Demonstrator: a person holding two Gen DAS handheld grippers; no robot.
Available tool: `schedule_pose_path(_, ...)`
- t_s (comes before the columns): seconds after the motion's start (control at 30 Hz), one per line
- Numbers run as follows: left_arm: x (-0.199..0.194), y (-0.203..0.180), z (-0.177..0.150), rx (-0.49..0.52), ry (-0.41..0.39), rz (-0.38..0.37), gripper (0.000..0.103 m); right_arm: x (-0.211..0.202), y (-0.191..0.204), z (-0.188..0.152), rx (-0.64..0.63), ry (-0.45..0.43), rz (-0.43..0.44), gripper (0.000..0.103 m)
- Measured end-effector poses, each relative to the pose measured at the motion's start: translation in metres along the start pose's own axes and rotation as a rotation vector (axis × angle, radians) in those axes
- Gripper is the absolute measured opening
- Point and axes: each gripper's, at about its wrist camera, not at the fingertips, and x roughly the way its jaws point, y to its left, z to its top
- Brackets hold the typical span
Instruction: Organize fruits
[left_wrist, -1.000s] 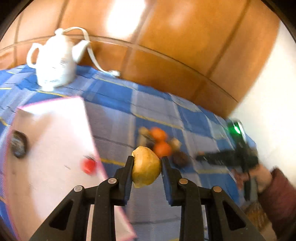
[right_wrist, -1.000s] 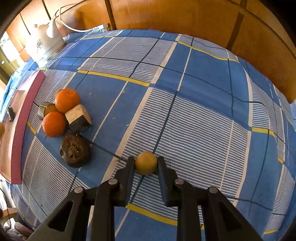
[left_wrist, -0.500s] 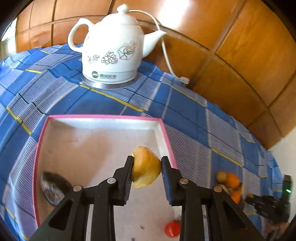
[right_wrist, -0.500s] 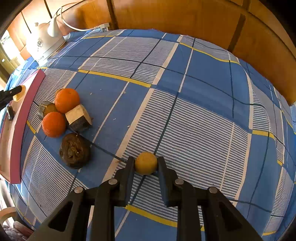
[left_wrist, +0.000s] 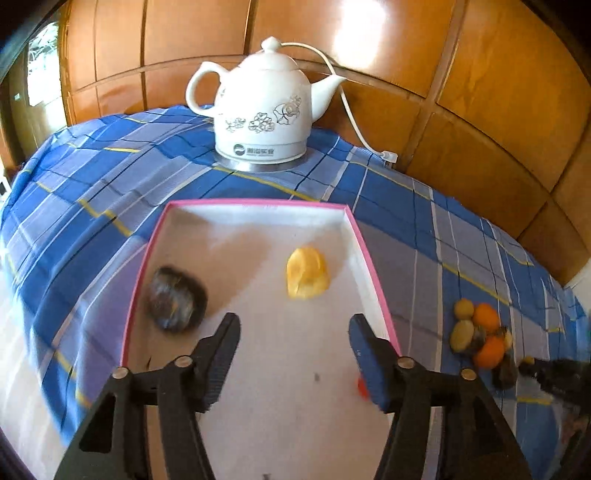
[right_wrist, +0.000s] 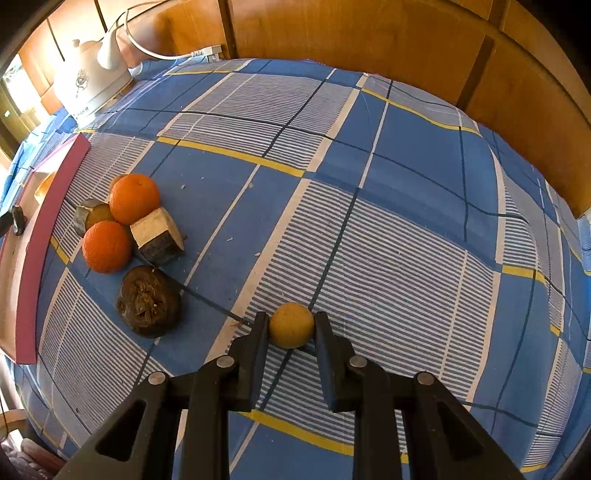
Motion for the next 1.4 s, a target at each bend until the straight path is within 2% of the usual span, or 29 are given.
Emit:
schedule_pose_path(0.1, -0.016, 0.001, -0.013, 0.001, -0.025, 0.025, 0.076, -0.001, 0.004, -0.001, -0.004, -0.003, -0.009, 0.025)
schedule_pose_path(0.47, -0.057, 0.002, -0.041, 0.004, -0.096, 0.086, 0.102, 0.0, 0.01, -0.004, -0.017, -0.014, -0.031, 0.025)
schedule_pose_path(0.97, -0.081, 0.007, -0.049, 0.011, -0.151, 0.161, 0.103, 0.0, 0.014, -0.007, -0.035, -0.027, -0.043, 0.025)
schedule_pose_path(1.4, -0.08, 0.012, -0.053, 0.005, -0.147, 0.207, 0.103, -0.001, 0.014, -0.007, -0.035, -0.028, -0.045, 0.025)
